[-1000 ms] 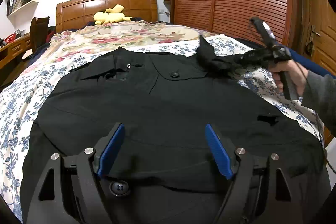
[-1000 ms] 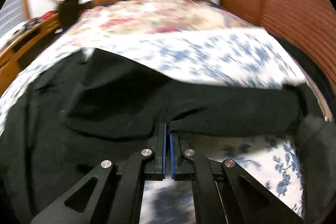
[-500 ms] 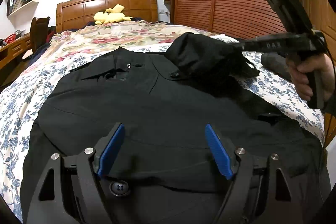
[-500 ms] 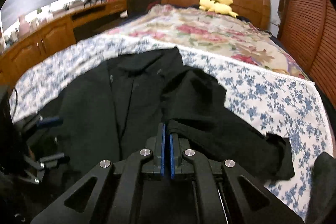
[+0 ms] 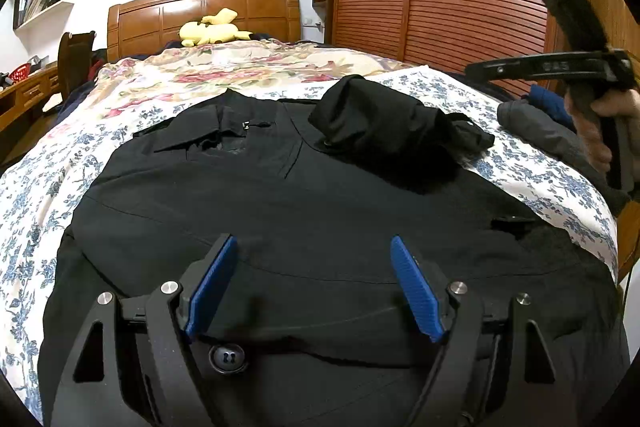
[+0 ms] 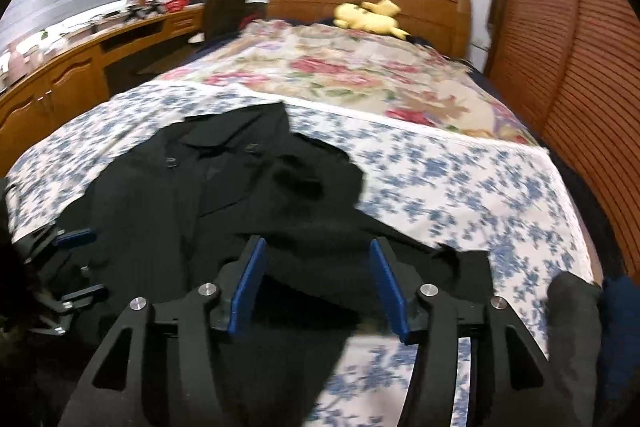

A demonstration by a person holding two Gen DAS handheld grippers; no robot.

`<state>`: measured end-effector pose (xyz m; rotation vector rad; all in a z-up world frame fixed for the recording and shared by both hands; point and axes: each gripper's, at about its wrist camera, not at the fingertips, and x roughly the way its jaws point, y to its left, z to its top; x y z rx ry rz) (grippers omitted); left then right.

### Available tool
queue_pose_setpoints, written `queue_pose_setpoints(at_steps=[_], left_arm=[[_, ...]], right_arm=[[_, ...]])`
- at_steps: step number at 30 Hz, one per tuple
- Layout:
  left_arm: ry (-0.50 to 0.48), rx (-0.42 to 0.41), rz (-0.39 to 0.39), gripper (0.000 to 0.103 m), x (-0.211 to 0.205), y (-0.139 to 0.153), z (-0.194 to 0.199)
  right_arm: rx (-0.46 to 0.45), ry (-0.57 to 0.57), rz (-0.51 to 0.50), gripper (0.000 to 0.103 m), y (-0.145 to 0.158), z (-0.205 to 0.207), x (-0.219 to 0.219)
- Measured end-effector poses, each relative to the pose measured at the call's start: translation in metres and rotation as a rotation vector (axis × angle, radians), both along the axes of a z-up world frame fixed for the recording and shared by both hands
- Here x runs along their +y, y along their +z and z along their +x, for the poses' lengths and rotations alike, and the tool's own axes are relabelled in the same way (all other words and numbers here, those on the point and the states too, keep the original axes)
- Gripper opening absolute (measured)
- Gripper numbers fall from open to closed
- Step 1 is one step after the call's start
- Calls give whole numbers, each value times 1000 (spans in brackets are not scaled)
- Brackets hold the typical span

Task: Fold large clothes

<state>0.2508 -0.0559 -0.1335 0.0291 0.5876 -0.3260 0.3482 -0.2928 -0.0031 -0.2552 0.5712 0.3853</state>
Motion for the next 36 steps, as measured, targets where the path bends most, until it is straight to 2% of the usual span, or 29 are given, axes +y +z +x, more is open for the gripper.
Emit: queue_pose_setpoints(at_steps=[10,18,24,36], left_arm=[[0,0,1,79,0,0,0],[0,0,1,79,-1,0,0],[1,0,1,79,-1,0,0],[1,-2,2,79,-1,1,0]], right_arm=[[93,-215,-36,57,-40,81,-36],[158,-318,-74,58,-69,116,-56],[233,-359,-87,63,-92,130,-62],[223,-368,-79,67,-106,137,-63]])
